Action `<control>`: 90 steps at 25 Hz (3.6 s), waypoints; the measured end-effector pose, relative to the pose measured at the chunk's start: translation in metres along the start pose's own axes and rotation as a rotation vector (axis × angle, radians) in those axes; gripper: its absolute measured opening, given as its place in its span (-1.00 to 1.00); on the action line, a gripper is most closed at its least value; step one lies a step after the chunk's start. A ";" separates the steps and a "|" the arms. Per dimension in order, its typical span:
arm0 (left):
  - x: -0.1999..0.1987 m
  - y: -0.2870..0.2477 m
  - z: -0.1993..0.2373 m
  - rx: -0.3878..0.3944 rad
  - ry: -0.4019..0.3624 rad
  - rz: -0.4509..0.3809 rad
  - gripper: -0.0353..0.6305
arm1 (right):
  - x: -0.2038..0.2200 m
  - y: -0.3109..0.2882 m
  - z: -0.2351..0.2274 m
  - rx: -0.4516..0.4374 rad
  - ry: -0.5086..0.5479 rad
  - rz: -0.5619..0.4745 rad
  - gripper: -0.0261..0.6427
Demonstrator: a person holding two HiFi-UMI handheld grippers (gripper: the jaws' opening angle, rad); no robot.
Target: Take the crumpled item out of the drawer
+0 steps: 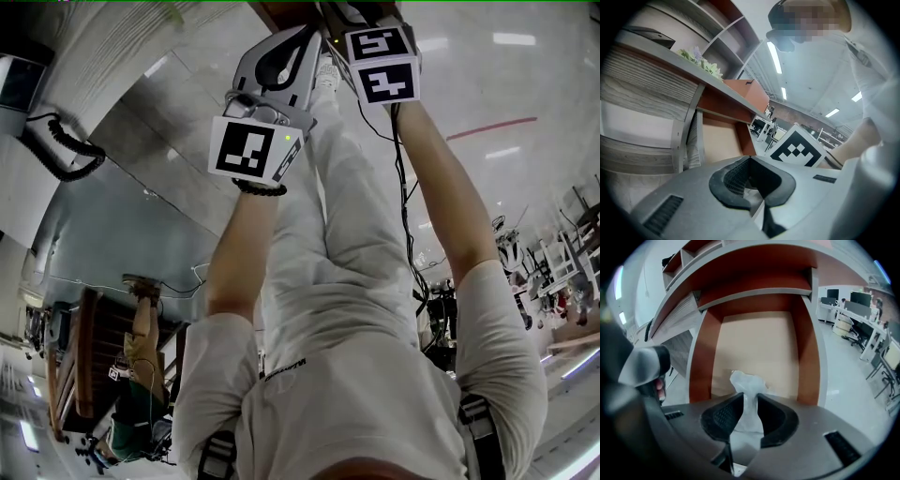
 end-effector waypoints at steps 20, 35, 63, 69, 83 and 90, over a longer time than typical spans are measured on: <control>0.001 0.009 -0.002 -0.010 0.006 -0.011 -0.89 | 0.001 0.012 -0.002 0.034 -0.029 -0.047 -0.88; -0.004 0.012 -0.013 0.000 -0.013 -0.017 -0.90 | 0.000 0.039 -0.006 0.054 -0.059 -0.103 -0.89; -0.143 0.089 -0.098 -0.010 -0.141 -0.067 -0.90 | -0.078 0.249 0.001 0.080 -0.149 -0.343 -0.89; -0.189 0.112 -0.121 -0.035 -0.185 -0.119 -0.89 | -0.109 0.313 -0.003 0.109 -0.154 -0.432 -0.89; -0.293 0.173 -0.165 -0.040 -0.314 -0.210 -0.90 | -0.157 0.442 -0.010 0.164 -0.187 -0.632 -0.89; -0.341 0.198 -0.193 -0.016 -0.384 -0.283 -0.90 | -0.168 0.501 -0.016 0.200 -0.225 -0.745 -0.89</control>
Point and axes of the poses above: the fingertips, and each gripper's own axes: y backward along the fingers, z to its left, x out of its underside, the point moved 9 cm from there along y, backward along the fingers, and after that the axes turned 11 degrees about x, right-handed, at the moved point
